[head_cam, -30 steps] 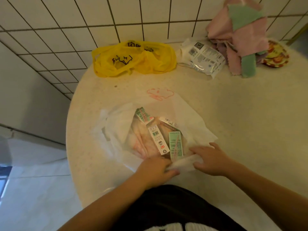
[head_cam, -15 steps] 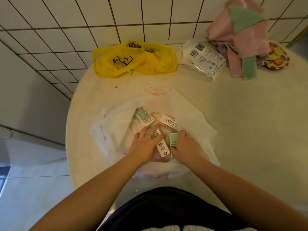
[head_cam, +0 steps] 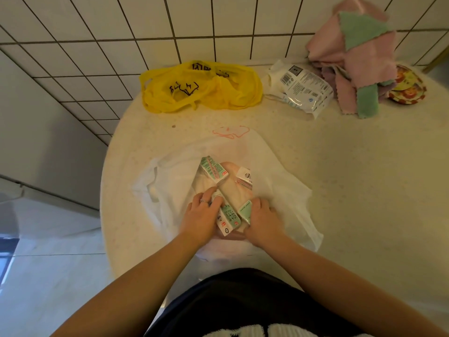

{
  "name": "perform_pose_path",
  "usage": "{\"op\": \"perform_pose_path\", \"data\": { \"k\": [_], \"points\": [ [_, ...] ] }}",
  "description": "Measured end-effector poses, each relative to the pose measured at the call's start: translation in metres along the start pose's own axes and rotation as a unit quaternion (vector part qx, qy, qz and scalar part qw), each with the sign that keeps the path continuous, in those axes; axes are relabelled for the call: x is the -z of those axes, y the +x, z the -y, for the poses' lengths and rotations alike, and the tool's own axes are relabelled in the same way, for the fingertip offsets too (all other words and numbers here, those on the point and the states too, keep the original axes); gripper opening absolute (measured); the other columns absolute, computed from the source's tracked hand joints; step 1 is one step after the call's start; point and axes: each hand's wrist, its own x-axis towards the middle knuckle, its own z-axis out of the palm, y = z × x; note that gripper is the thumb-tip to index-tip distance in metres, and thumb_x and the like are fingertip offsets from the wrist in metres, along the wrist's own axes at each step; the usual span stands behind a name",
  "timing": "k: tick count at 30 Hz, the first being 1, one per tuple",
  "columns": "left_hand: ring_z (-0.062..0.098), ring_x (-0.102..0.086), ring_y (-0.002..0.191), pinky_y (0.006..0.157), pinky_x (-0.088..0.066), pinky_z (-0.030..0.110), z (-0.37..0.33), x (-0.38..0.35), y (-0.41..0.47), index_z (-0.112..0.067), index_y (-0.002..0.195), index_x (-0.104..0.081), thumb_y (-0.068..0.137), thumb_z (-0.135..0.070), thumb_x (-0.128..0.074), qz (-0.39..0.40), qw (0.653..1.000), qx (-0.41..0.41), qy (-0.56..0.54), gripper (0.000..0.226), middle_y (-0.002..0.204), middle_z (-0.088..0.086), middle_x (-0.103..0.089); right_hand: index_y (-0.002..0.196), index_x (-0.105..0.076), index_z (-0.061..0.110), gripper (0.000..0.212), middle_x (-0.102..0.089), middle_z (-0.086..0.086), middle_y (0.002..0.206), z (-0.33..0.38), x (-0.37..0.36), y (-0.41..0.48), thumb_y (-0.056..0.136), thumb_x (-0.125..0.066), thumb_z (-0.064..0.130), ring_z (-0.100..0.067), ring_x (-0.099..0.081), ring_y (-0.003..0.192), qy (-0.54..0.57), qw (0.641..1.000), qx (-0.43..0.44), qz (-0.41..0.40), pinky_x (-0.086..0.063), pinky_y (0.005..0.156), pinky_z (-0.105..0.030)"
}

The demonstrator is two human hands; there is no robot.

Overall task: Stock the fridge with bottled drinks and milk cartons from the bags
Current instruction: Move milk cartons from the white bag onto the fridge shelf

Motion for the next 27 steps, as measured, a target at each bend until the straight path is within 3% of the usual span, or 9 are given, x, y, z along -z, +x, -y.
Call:
{"op": "perform_pose_path", "data": {
  "k": [4,8,12,16,20,22,25,27],
  "points": [
    [0.034,-0.031,0.134,0.094,-0.049,0.047,0.004,0.004,-0.007,-0.020,0.120,-0.048,0.088,-0.028,-0.064,0.005,1.000,0.008,-0.022,0.037,0.155,0.005,-0.030,0.131,-0.038,0.019,0.059,-0.042,-0.003,0.130,-0.006,0.002,0.001,0.083,-0.064,0.043,-0.027,-0.046,0.117,-0.025,1.000,-0.014,0.004,-0.046,0.086,-0.039],
    [0.029,-0.034,0.131,0.089,-0.050,0.042,0.005,0.018,-0.012,-0.019,0.122,-0.047,0.089,-0.019,-0.059,-0.002,0.998,0.022,-0.067,0.035,0.151,0.000,-0.032,0.126,-0.041,0.017,0.056,-0.046,-0.005,0.128,-0.010,0.013,-0.005,0.081,-0.063,0.040,-0.029,-0.051,0.112,0.025,1.000,-0.005,-0.008,-0.047,0.086,-0.039],
    [0.023,-0.049,0.114,0.077,-0.054,0.038,0.003,0.034,-0.018,-0.025,0.115,-0.041,0.086,-0.017,-0.062,-0.041,0.993,0.027,-0.107,0.037,0.137,-0.004,-0.042,0.110,-0.042,0.015,0.047,-0.058,-0.005,0.109,-0.010,0.036,-0.022,0.075,-0.070,0.029,-0.029,-0.059,0.094,0.164,0.985,-0.004,-0.052,-0.048,0.076,-0.038],
    [0.017,-0.056,0.097,0.072,-0.052,0.034,-0.006,0.053,-0.027,-0.023,0.116,-0.045,0.088,-0.017,-0.068,-0.090,0.978,0.050,-0.182,0.037,0.120,-0.003,-0.051,0.102,-0.045,0.018,0.043,-0.059,0.005,0.086,-0.013,0.069,-0.043,0.074,-0.078,0.022,-0.010,-0.055,0.070,0.314,0.944,0.011,-0.100,-0.039,0.053,-0.019],
    [-0.001,-0.059,0.091,0.069,-0.047,0.015,-0.024,0.078,-0.043,-0.021,0.109,-0.045,0.089,-0.021,-0.072,-0.126,0.921,0.109,-0.352,0.033,0.103,-0.015,-0.059,0.097,-0.052,0.018,0.040,-0.061,0.007,0.078,-0.019,0.094,-0.056,0.071,-0.083,0.015,-0.007,-0.055,0.065,0.436,0.890,0.016,-0.135,-0.041,0.053,-0.018],
    [0.000,-0.061,0.094,0.073,-0.049,0.014,-0.032,0.086,-0.052,-0.019,0.105,-0.045,0.089,-0.016,-0.072,-0.129,0.880,0.139,-0.435,0.031,0.104,-0.013,-0.062,0.097,-0.057,0.017,0.037,-0.065,0.004,0.080,-0.021,0.102,-0.059,0.072,-0.083,0.008,-0.004,-0.059,0.068,0.508,0.852,0.031,-0.124,-0.047,0.061,-0.015],
    [0.019,-0.068,0.096,0.074,-0.057,0.024,-0.040,0.096,-0.071,-0.011,0.105,-0.049,0.091,-0.010,-0.068,-0.141,0.805,0.181,-0.546,0.024,0.105,0.006,-0.069,0.105,-0.059,0.011,0.037,-0.070,-0.006,0.094,-0.022,0.107,-0.062,0.075,-0.077,-0.002,-0.020,-0.068,0.090,0.633,0.769,0.038,-0.080,-0.055,0.087,-0.037],
    [0.021,-0.070,0.096,0.076,-0.059,0.026,-0.046,0.103,-0.086,-0.003,0.111,-0.051,0.093,-0.010,-0.065,-0.137,0.764,0.210,-0.594,0.024,0.104,0.014,-0.070,0.108,-0.057,0.009,0.034,-0.069,-0.011,0.099,-0.019,0.108,-0.063,0.080,-0.071,-0.005,-0.030,-0.068,0.099,0.700,0.712,0.030,-0.038,-0.054,0.092,-0.047]
  ]
}}
